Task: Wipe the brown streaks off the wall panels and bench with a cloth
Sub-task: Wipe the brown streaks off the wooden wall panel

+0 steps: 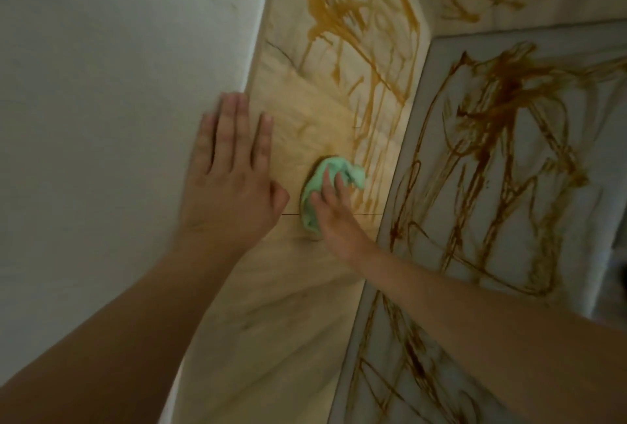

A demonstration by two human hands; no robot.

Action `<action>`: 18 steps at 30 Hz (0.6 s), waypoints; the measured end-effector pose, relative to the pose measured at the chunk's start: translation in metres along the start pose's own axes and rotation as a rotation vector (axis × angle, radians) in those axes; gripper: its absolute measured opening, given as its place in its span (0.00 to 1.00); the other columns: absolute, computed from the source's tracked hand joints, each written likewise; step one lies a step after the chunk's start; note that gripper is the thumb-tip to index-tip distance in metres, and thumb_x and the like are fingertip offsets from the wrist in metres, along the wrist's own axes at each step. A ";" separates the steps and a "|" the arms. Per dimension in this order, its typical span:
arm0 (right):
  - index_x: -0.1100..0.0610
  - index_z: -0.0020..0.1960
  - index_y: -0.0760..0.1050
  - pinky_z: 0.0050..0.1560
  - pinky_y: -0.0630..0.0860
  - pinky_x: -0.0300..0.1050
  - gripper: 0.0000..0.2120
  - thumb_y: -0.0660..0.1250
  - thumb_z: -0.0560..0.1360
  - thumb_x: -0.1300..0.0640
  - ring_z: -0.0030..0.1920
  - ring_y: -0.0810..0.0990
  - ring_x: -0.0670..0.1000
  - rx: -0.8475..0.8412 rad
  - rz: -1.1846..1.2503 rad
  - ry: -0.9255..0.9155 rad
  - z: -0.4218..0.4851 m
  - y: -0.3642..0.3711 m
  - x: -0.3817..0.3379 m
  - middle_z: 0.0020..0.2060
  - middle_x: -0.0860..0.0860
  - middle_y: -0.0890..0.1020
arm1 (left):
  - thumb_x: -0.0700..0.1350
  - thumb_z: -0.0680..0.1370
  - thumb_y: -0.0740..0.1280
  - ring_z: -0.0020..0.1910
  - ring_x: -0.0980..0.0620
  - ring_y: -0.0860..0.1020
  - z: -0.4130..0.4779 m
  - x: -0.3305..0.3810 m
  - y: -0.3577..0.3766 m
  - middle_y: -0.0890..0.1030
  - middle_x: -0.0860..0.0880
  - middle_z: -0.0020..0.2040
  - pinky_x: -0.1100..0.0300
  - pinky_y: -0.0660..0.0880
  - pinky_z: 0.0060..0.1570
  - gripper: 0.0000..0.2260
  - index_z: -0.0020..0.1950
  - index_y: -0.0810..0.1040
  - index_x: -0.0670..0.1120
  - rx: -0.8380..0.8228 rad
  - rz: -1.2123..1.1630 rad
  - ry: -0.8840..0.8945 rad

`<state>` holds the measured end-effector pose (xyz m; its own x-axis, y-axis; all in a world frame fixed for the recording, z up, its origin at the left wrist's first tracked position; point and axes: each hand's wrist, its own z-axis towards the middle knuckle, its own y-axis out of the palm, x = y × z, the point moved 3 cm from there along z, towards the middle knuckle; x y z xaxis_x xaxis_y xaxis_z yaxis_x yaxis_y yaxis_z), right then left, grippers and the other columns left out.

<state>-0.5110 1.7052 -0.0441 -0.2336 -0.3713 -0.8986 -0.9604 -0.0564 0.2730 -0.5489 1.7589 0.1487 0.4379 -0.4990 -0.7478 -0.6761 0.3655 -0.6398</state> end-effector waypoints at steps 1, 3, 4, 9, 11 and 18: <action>0.49 0.82 0.58 0.82 0.40 0.44 0.23 0.53 0.88 0.52 0.82 0.36 0.46 -0.010 0.056 -0.078 -0.008 0.008 -0.002 0.84 0.49 0.41 | 0.55 0.79 0.56 0.82 0.34 0.45 0.001 0.001 0.000 0.47 0.30 0.82 0.38 0.45 0.80 0.38 0.83 0.52 0.37 -0.004 -0.002 0.000; 0.32 0.77 0.55 0.78 0.40 0.35 0.20 0.54 0.87 0.45 0.80 0.36 0.38 0.037 0.099 -0.185 -0.014 0.013 -0.008 0.83 0.38 0.41 | 0.57 0.77 0.58 0.82 0.34 0.44 0.001 0.000 0.000 0.46 0.30 0.82 0.39 0.43 0.80 0.40 0.83 0.51 0.37 -0.026 -0.001 -0.008; 0.28 0.75 0.53 0.76 0.39 0.33 0.20 0.54 0.87 0.44 0.80 0.36 0.38 0.076 0.098 -0.206 -0.012 0.014 -0.009 0.82 0.36 0.41 | 0.58 0.77 0.59 0.82 0.34 0.44 0.002 -0.001 0.001 0.46 0.30 0.82 0.39 0.42 0.80 0.42 0.83 0.51 0.37 -0.036 0.003 -0.006; 0.37 0.82 0.44 0.76 0.40 0.45 0.25 0.46 0.87 0.41 0.82 0.38 0.47 0.309 0.228 0.108 0.039 0.001 0.057 0.83 0.43 0.41 | 0.62 0.71 0.62 0.82 0.35 0.41 0.002 0.000 0.007 0.43 0.31 0.82 0.38 0.42 0.80 0.48 0.84 0.49 0.39 -0.086 0.023 -0.004; 0.41 0.84 0.44 0.80 0.39 0.52 0.26 0.44 0.87 0.40 0.83 0.41 0.50 0.377 0.316 0.265 0.057 -0.011 0.094 0.84 0.46 0.44 | 0.63 0.72 0.62 0.82 0.35 0.41 0.002 0.000 0.007 0.42 0.31 0.82 0.37 0.43 0.80 0.49 0.84 0.49 0.40 -0.083 0.029 -0.007; 0.45 0.85 0.46 0.81 0.50 0.59 0.28 0.42 0.86 0.39 0.82 0.53 0.58 0.428 0.440 0.585 0.095 -0.033 0.193 0.84 0.53 0.52 | 0.64 0.72 0.62 0.82 0.35 0.41 0.001 -0.001 0.014 0.42 0.31 0.82 0.37 0.44 0.80 0.48 0.84 0.48 0.41 -0.057 0.044 0.001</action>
<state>-0.5386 1.7238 -0.2594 -0.5968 -0.7035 -0.3859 -0.8024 0.5179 0.2966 -0.5577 1.7650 0.1403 0.4063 -0.4845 -0.7747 -0.7275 0.3415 -0.5951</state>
